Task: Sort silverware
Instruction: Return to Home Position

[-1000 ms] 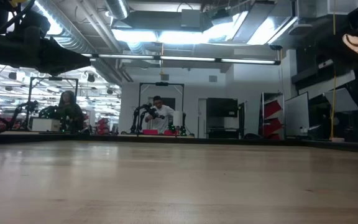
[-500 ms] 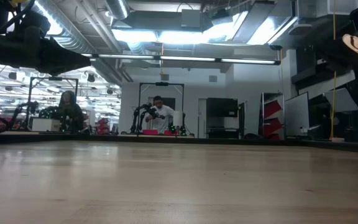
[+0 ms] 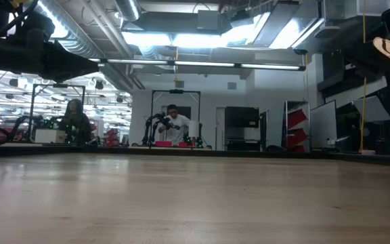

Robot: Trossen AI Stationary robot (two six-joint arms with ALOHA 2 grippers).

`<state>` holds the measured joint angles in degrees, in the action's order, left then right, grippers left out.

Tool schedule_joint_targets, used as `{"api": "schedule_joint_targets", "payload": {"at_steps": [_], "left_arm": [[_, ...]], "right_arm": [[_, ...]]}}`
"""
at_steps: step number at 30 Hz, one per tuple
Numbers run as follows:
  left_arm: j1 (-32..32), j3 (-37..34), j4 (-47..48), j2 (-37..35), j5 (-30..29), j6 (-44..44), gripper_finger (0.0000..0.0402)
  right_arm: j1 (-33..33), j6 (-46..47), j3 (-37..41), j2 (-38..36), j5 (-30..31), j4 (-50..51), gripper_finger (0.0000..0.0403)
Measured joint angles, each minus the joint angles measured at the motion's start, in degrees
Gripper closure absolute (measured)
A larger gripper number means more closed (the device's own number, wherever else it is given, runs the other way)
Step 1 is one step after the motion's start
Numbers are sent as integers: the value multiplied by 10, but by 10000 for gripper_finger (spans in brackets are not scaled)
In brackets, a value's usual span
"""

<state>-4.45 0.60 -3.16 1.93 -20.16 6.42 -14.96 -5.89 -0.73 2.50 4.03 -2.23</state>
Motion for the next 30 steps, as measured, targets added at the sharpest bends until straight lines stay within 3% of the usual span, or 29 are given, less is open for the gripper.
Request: {"api": "schedule_joint_targets", "payload": {"at_steps": [30], "left_arm": [[0,0,0,0,0,0,267]], "right_arm": [[0,2,0,0,-1,-6,359]]}}
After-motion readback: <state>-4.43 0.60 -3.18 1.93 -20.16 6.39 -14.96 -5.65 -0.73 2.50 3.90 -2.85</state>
